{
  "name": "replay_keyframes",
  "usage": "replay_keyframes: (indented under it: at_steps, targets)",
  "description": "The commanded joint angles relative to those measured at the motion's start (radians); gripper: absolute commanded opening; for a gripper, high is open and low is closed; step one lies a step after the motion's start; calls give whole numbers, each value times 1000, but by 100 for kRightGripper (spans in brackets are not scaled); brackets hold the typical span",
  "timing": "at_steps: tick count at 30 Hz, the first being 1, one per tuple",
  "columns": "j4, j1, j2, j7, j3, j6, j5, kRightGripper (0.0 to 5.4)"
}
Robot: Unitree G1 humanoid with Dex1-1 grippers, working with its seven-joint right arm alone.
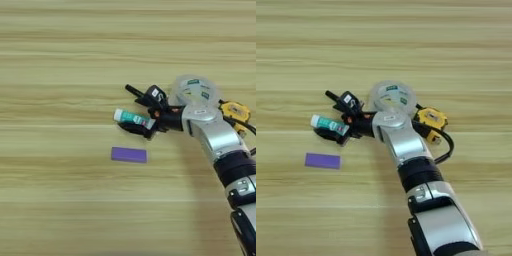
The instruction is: Move the objects on the table
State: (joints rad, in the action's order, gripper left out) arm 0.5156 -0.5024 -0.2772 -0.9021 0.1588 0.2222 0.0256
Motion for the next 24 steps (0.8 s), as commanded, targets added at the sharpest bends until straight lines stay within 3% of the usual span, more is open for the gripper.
replay_keyframes:
  at_steps: [1,24]
  targets:
    - [-32,-70,-22,11,-5,-39,-2,521]
    - [58,-63,-26,-30,14,-94,-20,282]
